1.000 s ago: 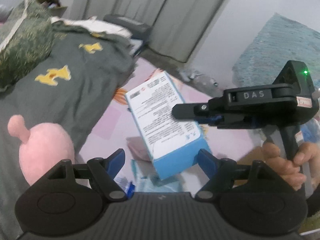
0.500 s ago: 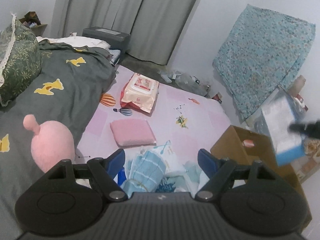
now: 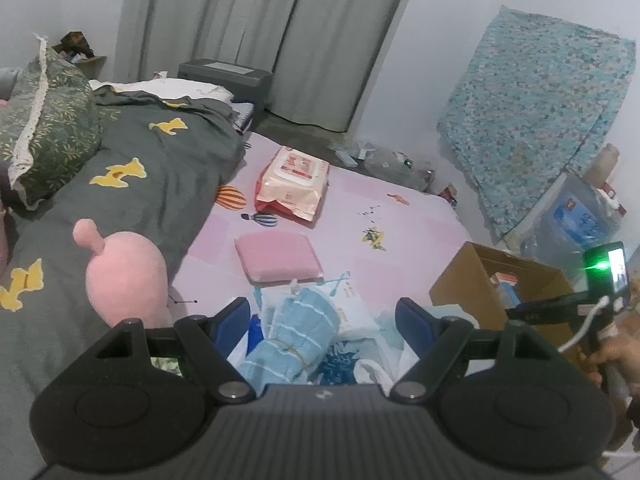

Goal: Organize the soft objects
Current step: 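Carry the blue-and-white box with the right gripper into the cardboard box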

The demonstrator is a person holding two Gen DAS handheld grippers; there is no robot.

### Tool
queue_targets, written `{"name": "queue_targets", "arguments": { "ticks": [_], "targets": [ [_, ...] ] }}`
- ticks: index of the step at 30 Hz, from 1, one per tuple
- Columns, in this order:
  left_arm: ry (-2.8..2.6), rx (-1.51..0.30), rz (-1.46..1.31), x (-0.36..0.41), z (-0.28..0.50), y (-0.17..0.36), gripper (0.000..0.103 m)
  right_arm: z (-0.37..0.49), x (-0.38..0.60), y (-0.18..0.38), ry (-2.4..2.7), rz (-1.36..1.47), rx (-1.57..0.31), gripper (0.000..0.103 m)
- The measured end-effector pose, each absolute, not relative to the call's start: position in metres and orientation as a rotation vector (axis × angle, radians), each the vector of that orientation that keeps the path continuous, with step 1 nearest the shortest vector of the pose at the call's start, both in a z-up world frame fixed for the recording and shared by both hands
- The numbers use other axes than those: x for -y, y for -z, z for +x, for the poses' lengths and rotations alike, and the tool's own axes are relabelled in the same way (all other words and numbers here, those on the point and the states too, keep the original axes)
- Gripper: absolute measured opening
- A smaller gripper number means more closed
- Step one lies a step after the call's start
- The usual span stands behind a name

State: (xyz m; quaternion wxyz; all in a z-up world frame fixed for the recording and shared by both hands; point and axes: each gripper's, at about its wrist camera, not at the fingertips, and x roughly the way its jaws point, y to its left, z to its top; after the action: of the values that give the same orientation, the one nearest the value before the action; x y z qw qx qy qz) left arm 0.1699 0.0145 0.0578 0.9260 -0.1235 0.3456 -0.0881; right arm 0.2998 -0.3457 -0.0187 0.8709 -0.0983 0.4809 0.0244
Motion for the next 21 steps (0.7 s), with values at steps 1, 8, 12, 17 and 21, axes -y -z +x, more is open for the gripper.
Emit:
{"name": "queue_targets", "arguments": {
  "ticks": [1,8,12,17,21],
  "targets": [
    [0.178,-0.711,-0.253,-0.015,0.171,-0.057,0.081,0.297,0.345,0.017,-0.088,-0.160,-1.006,0.039],
    [0.201,-0.726,-0.250,-0.007,0.177,-0.053,0.081,0.284,0.385,0.001,-0.193,0.229,-0.977,0.043],
    [0.203,-0.729,-0.247,-0.006,0.178,-0.051,0.081,0.284,0.416,-0.012,-0.115,0.338,-0.900,0.043],
    [0.200,-0.731,-0.251,-0.005,0.179,-0.050,0.081,0.303,0.455,0.009,0.040,0.465,-0.935,0.044],
    [0.198,-0.736,-0.247,-0.004,0.179,-0.049,0.081,0.308,0.458,0.041,0.003,0.589,-1.029,0.045]
  ]
}}
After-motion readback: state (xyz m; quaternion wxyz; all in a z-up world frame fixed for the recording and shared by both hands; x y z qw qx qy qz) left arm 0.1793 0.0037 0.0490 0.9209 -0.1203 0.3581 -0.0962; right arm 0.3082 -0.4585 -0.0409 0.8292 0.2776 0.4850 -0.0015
